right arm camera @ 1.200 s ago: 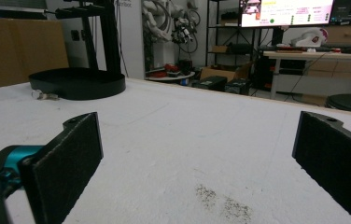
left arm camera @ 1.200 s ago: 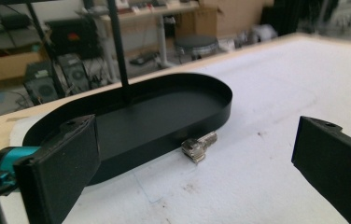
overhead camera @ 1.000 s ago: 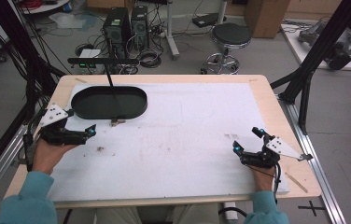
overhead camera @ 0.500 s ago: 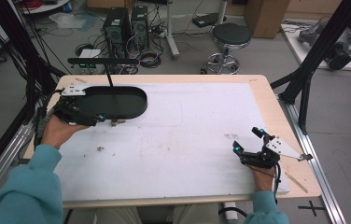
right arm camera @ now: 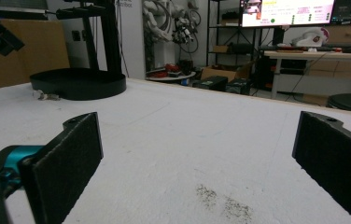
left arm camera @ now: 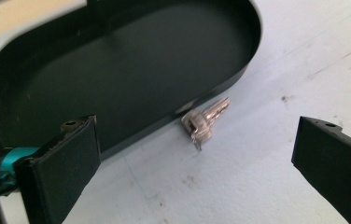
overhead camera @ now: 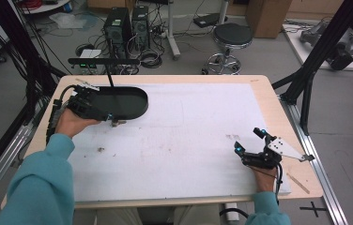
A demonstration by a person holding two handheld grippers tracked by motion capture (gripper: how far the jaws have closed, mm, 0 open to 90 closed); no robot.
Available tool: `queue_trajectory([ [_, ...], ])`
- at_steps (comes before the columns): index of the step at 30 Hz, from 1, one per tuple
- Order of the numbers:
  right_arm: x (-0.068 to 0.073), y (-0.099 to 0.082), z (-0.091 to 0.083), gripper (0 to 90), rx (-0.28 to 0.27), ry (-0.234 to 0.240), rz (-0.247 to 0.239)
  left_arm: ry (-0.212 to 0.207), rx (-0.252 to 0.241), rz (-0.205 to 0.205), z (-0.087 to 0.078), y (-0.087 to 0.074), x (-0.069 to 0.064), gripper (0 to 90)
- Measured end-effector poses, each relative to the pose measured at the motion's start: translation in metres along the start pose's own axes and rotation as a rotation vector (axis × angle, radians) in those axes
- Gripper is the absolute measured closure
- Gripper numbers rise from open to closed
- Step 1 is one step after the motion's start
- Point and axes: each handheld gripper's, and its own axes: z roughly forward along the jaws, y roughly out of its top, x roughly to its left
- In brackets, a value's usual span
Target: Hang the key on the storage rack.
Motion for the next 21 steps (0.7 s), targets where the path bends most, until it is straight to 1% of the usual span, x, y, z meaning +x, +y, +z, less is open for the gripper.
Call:
queue_trajectory([
  [2, 0.000, 0.000, 0.000, 0.7, 0.000, 0.000, -0.001, 0.006, 0.045, -0.012, 0.007, 0.000, 0.001, 1.7],
  [3, 0.000, 0.000, 0.000, 0.8, -0.001, 0.001, 0.000, 0.006, 0.045, -0.012, 0.007, 0.000, 0.001, 1.7],
  [6, 0.000, 0.000, 0.000, 0.8, 0.000, 0.001, 0.000, 0.011, 0.072, -0.019, 0.013, 0.000, 0.000, 1.7],
  [8, 0.000, 0.000, 0.000, 0.8, 0.000, 0.000, 0.000, 0.000, 0.086, -0.027, 0.017, 0.000, -0.001, 1.7],
  [9, 0.000, 0.000, 0.000, 0.7, -0.001, 0.000, -0.001, 0.003, 0.099, -0.024, 0.019, 0.001, -0.003, 1.7],
  [10, 0.000, 0.000, 0.000, 0.8, 0.000, 0.000, 0.000, -0.007, 0.114, -0.022, 0.022, 0.001, -0.005, 1.7],
  [11, 0.000, 0.000, 0.000, 0.8, 0.000, 0.000, 0.000, -0.007, 0.114, -0.022, 0.022, 0.001, -0.005, 1.7],
  [14, 0.000, 0.000, 0.000, 0.8, -0.002, 0.000, -0.003, -0.017, 0.137, -0.033, 0.026, 0.001, -0.007, 1.7],
  [15, 0.000, 0.000, 0.000, 0.7, -0.002, 0.000, -0.003, -0.021, 0.155, -0.047, 0.028, 0.001, -0.007, 1.7],
  [16, 0.000, 0.000, 0.000, 0.8, -0.002, -0.001, -0.002, -0.021, 0.155, -0.047, 0.028, 0.001, -0.007, 1.7],
  [17, 0.000, 0.000, 0.000, 0.8, -0.001, 0.000, -0.002, -0.024, 0.168, -0.062, 0.030, 0.001, -0.007, 1.7],
  [19, 0.000, 0.000, 0.000, 0.8, -0.001, 0.001, 0.000, -0.026, 0.176, -0.067, 0.030, 0.001, -0.007, 1.7],
  [21, 0.000, 0.000, 0.000, 0.8, 0.000, 0.001, -0.001, -0.034, 0.178, -0.086, 0.032, 0.000, -0.007, 1.7],
])
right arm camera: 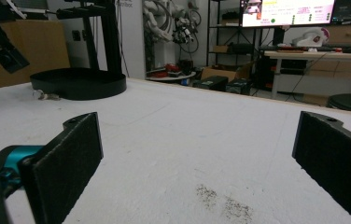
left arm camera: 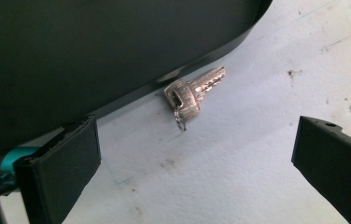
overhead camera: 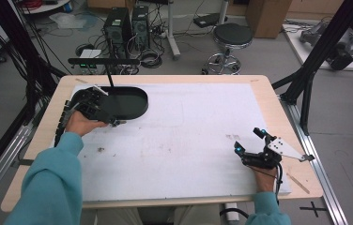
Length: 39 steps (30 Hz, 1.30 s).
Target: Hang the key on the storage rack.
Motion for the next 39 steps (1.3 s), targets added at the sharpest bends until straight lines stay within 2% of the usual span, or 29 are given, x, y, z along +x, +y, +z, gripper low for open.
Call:
queue_trajectory([
  [2, 0.000, 0.000, 0.000, 0.8, 0.000, 0.000, 0.001, -0.027, 0.005, -0.041, 0.005, -0.003, 0.001, 1.7],
  [3, 0.000, 0.000, 0.000, 0.8, 0.000, 0.000, 0.001, -0.029, 0.011, -0.042, 0.007, -0.005, 0.001, 1.7],
  [15, 0.000, 0.000, 0.000, 0.7, -0.001, 0.000, 0.001, -0.011, 0.057, -0.046, 0.024, -0.006, -0.003, 2.5],
  [19, 0.000, 0.000, 0.000, 0.8, -0.001, 0.000, 0.000, -0.017, 0.061, -0.042, 0.025, -0.006, -0.003, 4.8],
  [30, 0.000, 0.000, 0.000, 0.8, 0.001, 0.000, 0.003, 0.000, 0.075, -0.047, 0.029, -0.006, -0.003, 8.0],
  [39, 0.000, 0.000, 0.000, 0.7, 0.000, 0.001, 0.004, -0.009, 0.087, -0.050, 0.029, -0.006, -0.002, 20.0],
])
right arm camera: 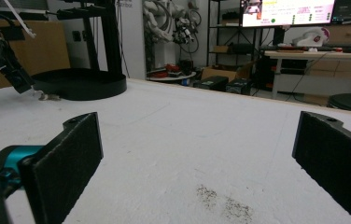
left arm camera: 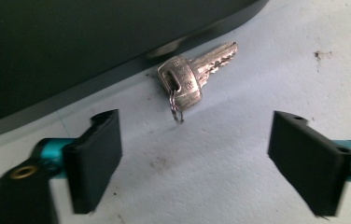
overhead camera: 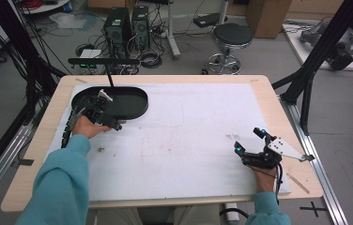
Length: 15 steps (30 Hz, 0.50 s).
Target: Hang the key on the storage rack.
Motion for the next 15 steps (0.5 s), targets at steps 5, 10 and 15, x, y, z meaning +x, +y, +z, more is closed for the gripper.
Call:
queue_trajectory([
  [5, -0.0003, 0.0000, 0.0001, 0.8, -0.003, 0.000, -0.001, 0.001, 0.001, 0.001, 0.0002, 0.0001, 0.0003, 29.4],
  [10, -0.0003, 0.0000, 0.0001, 0.8, -0.003, -0.001, 0.000, 0.002, 0.007, -0.002, 0.0008, 0.0000, 0.0013, 36.5],
  [15, -0.0003, 0.0000, 0.0001, 0.8, -0.003, -0.001, 0.000, -0.003, 0.010, -0.011, 0.0023, 0.0007, 0.0015, 42.3],
])
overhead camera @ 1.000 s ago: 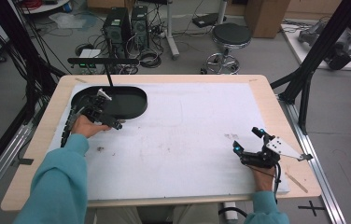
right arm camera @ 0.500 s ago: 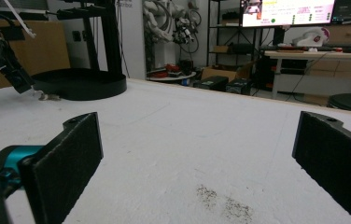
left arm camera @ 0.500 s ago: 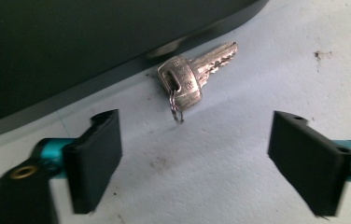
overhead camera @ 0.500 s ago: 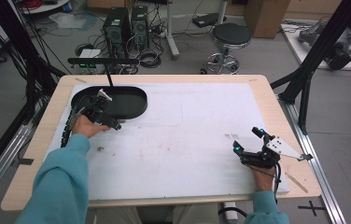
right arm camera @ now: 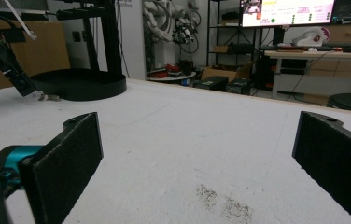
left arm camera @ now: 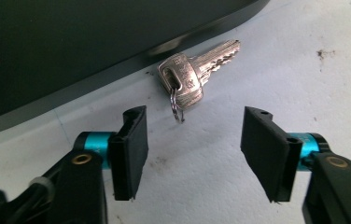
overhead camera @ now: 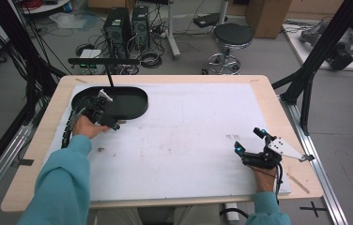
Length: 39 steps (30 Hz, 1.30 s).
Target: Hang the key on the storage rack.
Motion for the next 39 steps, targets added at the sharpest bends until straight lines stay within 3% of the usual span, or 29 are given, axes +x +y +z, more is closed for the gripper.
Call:
queue_trajectory([
  [18, 0.0002, 0.0000, -0.0001, 0.8, 0.002, 0.000, 0.001, 0.003, -0.002, -0.014, 0.0050, 0.0016, 0.0023, 66.1],
  [39, -0.0005, 0.0001, 0.0002, 0.8, -0.003, -0.003, -0.005, -0.001, -0.020, -0.036, 0.0061, 0.0024, 0.0064, 77.5],
])
